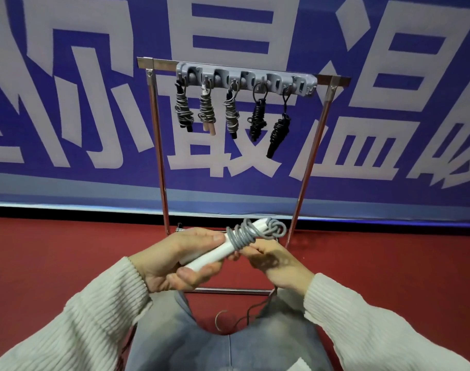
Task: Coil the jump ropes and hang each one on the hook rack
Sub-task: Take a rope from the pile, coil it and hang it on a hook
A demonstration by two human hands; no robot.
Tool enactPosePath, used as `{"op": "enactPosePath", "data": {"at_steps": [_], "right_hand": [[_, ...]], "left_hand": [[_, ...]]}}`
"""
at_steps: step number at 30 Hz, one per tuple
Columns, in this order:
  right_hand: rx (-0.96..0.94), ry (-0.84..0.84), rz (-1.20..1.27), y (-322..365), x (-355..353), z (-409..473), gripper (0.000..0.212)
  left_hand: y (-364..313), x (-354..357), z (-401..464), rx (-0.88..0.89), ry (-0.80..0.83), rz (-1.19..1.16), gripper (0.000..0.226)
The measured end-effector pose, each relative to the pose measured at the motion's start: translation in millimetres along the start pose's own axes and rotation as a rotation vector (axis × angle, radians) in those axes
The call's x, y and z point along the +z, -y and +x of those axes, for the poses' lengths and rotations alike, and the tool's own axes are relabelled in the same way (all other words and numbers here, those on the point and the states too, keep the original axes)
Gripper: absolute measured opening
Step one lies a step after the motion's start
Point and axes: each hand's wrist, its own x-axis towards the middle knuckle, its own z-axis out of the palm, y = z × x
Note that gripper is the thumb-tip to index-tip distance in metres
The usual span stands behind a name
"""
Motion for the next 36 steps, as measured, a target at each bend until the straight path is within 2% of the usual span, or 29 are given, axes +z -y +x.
{"op": "enactPosePath", "data": {"at_steps": [3, 6, 8, 10, 12, 14, 15, 17, 19, 20, 22, 25, 27, 30, 32, 34, 36], "right_hand": [[-0.036, -0.093, 0.130, -8, 9, -4, 0.028], [-0.038, -0.122, 0.209, -10, 24, -11, 0.030], [-0.082, -0.138, 0.193, -3, 26, -17, 0.028], [-0.158, -0.196, -0.018, 5, 16, -18, 0.028], [-0.236, -0.228, -0.382, 22, -10, -13, 0.038], [-0.306, -0.166, -0.656, 40, -37, -4, 0.036], [-0.317, -0.100, -0.654, 46, -47, 3, 0.032], [-0.292, 0.012, -0.453, 52, -63, 17, 0.028], [-0.239, 0.064, -0.180, 51, -68, 26, 0.027], [-0.208, 0.075, -0.041, 46, -66, 26, 0.025], [-0.123, 0.064, 0.226, 30, -53, 24, 0.024], [0.070, 0.089, 0.625, 14, -19, 12, 0.033], [0.114, 0.081, 0.682, 8, -4, 7, 0.038], [0.075, -0.008, 0.558, 4, 6, 4, 0.037], [-0.050, -0.101, 0.248, 3, 7, -4, 0.029], [-0.185, -0.136, -0.233, 6, -6, -10, 0.023], [-0.281, -0.108, -0.657, 20, -29, -9, 0.023]], "left_hand": [[1, -3, -2, 0.087, -0.095, 0.013, 0.022], [1, 0, 9, 0.165, -0.369, -0.093, 0.018], [5, -9, 22, 0.172, -0.570, -0.055, 0.019], [11, -20, 33, 0.158, -0.767, 0.240, 0.023], [17, -30, 42, 0.091, -0.863, 0.654, 0.026], [22, -28, 47, 0.030, -0.804, 1.061, 0.024], [23, -23, 49, 0.017, -0.711, 1.215, 0.024], [23, -4, 48, 0.048, -0.452, 1.302, 0.025], [20, 11, 41, 0.133, -0.264, 1.188, 0.023], [16, 17, 36, 0.191, -0.230, 1.105, 0.022], [7, 23, 27, 0.307, -0.268, 0.918, 0.021], [1, 19, 20, 0.390, -0.427, 0.683, 0.023], [3, 14, 22, 0.394, -0.498, 0.548, 0.024], [12, 1, 33, 0.367, -0.627, 0.388, 0.026], [17, -11, 41, 0.324, -0.777, 0.411, 0.023], [20, -21, 47, 0.256, -0.885, 0.737, 0.019], [23, -23, 50, 0.162, -0.855, 1.156, 0.016]]}}
